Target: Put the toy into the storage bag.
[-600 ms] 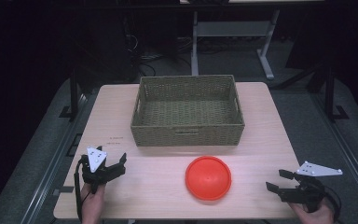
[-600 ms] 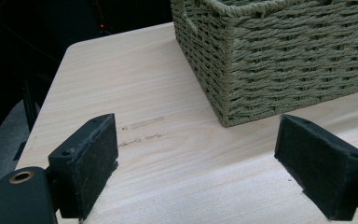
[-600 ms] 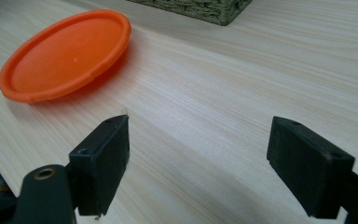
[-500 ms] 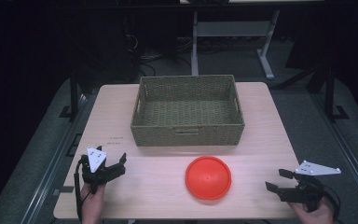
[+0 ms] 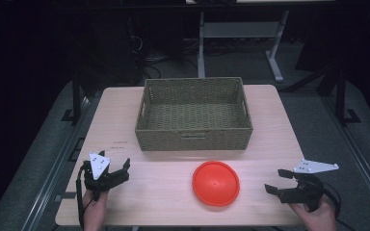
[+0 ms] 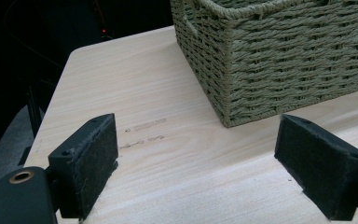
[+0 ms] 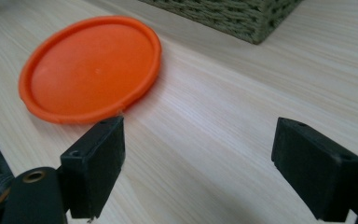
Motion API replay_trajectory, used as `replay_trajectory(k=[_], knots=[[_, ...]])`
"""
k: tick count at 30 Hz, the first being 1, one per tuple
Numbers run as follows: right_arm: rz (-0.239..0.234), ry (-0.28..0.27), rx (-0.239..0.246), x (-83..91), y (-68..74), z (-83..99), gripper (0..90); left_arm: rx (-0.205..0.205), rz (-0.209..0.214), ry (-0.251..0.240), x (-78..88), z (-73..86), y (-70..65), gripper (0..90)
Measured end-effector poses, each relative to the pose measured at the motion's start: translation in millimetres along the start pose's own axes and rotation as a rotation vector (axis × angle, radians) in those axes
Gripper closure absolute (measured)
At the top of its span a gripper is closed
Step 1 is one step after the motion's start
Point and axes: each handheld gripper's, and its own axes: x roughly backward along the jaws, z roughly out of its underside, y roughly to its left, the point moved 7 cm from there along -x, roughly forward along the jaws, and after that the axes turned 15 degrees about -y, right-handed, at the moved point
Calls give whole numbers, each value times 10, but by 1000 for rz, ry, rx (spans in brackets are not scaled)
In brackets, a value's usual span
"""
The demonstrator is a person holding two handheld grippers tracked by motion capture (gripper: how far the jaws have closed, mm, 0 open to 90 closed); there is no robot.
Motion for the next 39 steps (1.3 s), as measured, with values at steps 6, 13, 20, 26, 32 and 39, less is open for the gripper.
replay_trajectory(k=[6, 13, 20, 26, 32, 39], knots=[[-29, 9, 15, -75, 91, -108, 165, -5, -9, -2, 20, -6, 23, 128], [-51, 52, 20, -231, 173, -223, 165, -3, -8, -12, 11, -11, 16, 128], [-86, 120, -4, -418, 219, -234, 167, -2, -7, -13, 16, -14, 9, 127], [-107, 168, 2, -572, 251, -264, 169, -2, -6, -17, 12, -16, 5, 128], [-125, 210, 19, -705, 297, -280, 193, -5, -7, -14, 19, -16, 11, 128], [-140, 241, 48, -858, 370, -335, 196, -3, -6, -17, 19, -17, 8, 128]])
